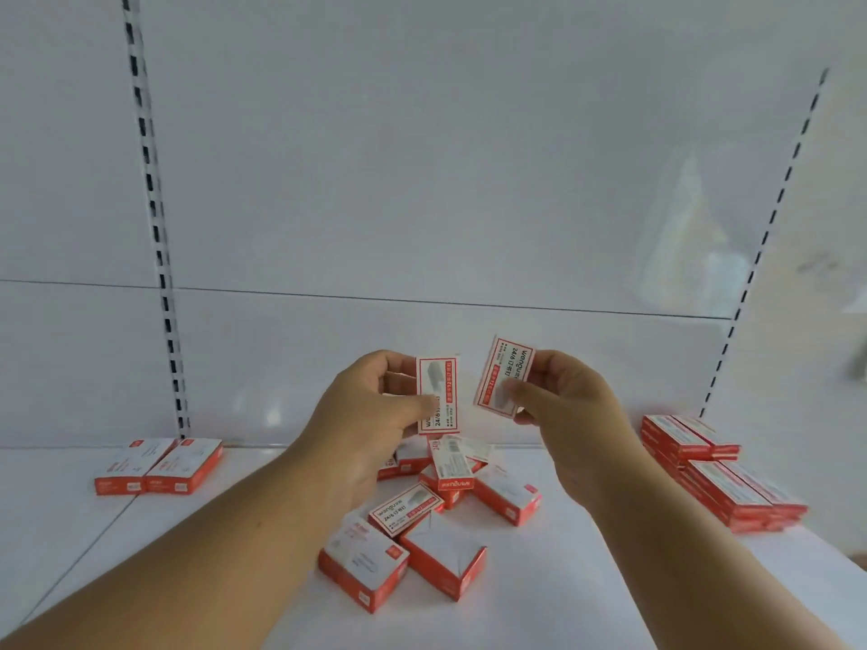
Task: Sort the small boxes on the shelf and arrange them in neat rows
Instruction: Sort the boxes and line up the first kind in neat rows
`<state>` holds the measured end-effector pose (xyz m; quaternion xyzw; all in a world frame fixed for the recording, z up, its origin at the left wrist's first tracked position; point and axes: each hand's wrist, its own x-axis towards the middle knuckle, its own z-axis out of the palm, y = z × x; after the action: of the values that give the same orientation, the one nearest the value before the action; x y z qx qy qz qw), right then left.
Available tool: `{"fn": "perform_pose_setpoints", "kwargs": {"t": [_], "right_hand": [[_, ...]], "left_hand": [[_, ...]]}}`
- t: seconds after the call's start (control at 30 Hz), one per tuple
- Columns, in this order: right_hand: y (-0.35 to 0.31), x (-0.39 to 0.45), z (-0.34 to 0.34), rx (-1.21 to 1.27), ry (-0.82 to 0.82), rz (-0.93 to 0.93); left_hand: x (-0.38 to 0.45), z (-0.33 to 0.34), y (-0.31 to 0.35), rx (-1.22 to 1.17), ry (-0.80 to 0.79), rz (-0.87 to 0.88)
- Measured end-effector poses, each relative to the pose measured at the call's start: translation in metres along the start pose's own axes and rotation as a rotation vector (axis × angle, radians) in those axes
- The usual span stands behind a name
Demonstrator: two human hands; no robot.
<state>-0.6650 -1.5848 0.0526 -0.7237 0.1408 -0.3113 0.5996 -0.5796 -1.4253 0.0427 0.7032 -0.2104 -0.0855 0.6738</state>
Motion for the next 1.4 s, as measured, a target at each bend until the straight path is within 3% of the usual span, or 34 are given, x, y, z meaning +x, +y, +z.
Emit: {"fn": "perform_pose_setpoints", "kwargs": {"t": [0.2,0.33,0.47,0.63,0.87,0.93,1.1,1.23,1.4], "right_hand": [[0.003,0.011,-0.127,-0.167,0.112,-0.063],[0.011,0.036,-0.205,-0.269,0.202,0.001],[0.023,0.061,-0.256,-0.411,0.130,0.151],[0.045,0.055,-0.295,-0.540,-0.082,0.250],[0.072,0.045,-0.300,-0.752,-0.180,0.141],[0.073,0.043,-0.297,-0.894,-0.146,0.060],[0.066,0.037,-0.286,-0.929,-0.044,-0.109],[0.051,0.027,-0.256,-0.941,-0.068,-0.228],[0.026,0.002,-0.180,-0.914,-0.170,-0.328]], "left_hand": [[0.011,0.107,0.013,-0.080,-0.091,-0.029],[0.021,0.190,0.019,-0.099,-0.157,-0.098],[0.033,0.254,0.019,-0.048,-0.180,-0.155],[0.013,0.289,0.007,0.078,-0.269,-0.265],[-0.006,0.302,0.000,0.316,-0.185,-0.245],[-0.008,0.304,0.000,0.418,-0.137,-0.208],[-0.013,0.301,0.000,0.547,-0.067,-0.080],[-0.028,0.267,0.000,0.660,-0.032,0.044],[-0.057,0.175,-0.003,0.840,-0.018,0.114]]}}
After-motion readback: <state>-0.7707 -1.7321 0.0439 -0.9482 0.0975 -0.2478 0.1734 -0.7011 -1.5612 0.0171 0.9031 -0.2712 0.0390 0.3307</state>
